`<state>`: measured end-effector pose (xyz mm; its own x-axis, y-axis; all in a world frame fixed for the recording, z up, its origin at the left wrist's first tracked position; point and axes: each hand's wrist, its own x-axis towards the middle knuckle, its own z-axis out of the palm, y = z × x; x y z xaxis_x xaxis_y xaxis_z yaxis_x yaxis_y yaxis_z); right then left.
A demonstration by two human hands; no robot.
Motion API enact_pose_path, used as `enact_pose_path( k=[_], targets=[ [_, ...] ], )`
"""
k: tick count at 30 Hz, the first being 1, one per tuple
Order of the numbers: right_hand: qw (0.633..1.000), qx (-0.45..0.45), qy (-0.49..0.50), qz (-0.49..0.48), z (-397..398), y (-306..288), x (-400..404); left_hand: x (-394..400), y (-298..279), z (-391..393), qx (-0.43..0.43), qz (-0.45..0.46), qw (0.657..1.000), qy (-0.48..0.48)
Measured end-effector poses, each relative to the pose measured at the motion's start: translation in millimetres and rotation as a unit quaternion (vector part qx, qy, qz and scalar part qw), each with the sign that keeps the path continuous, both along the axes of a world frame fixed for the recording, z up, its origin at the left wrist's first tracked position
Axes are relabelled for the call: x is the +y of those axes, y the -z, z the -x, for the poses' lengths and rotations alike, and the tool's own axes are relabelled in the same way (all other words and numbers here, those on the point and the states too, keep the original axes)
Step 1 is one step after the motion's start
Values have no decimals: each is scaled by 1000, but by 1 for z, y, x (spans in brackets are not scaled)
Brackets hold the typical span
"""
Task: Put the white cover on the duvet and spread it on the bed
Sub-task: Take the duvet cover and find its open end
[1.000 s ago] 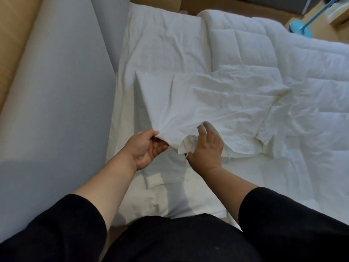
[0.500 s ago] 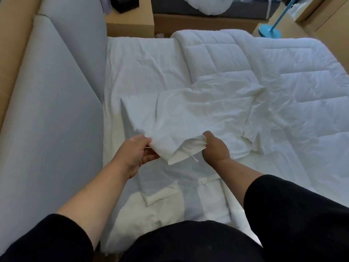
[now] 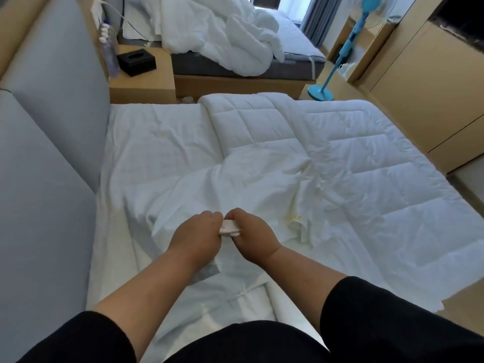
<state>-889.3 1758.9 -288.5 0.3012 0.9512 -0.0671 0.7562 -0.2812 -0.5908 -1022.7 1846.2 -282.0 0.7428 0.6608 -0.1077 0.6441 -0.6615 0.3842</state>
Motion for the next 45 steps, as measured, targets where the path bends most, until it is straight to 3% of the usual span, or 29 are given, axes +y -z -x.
enact_pose_path(
  k=[3,6,11,13,15,18,20,22,26,28,31,34,37,41,45],
  targets=[
    [999,24,-4,-49,-25,8,-7,-1,-11,-15,-57,25,998,-18],
    [997,-13,9,-76,-67,29,-15,-11,-41,-35,-119,21,992,-36],
    [982,-19,187,3,-163,60,-17,-38,-95,-75,-150,6,986,-78],
    [974,28,223,31,-197,77,-21,-49,-106,-84,-162,-6,980,-118],
    [954,136,267,13,-223,89,-27,-55,-108,-83,-151,-17,975,-162],
    [920,250,298,-43,-249,81,-24,-44,-88,-66,-39,-54,977,-203],
    [928,253,255,-96,-263,54,-17,-30,-63,-50,89,-35,962,-255],
    [956,224,143,-125,-273,17,-12,-23,-40,-36,159,16,936,-314],
    [991,108,-68,-29,-288,-50,-11,-21,-20,-39,218,54,905,-361],
    [990,99,-97,0,-287,-73,-19,-31,-27,-70,190,38,926,-325],
    [986,109,-127,29,-268,-90,-36,-66,-39,-150,127,56,977,-163],
    [978,147,-143,31,-246,-87,-53,-93,-30,-218,61,105,989,-89],
    [979,167,-116,17,-249,-73,-62,-84,-17,-230,52,77,987,-133],
    [997,19,-70,35,-276,-4,-70,-70,-36,-201,-132,117,939,-296],
    [995,-19,68,66,-298,61,-83,-84,-70,-200,-181,95,942,-266]
  ],
)
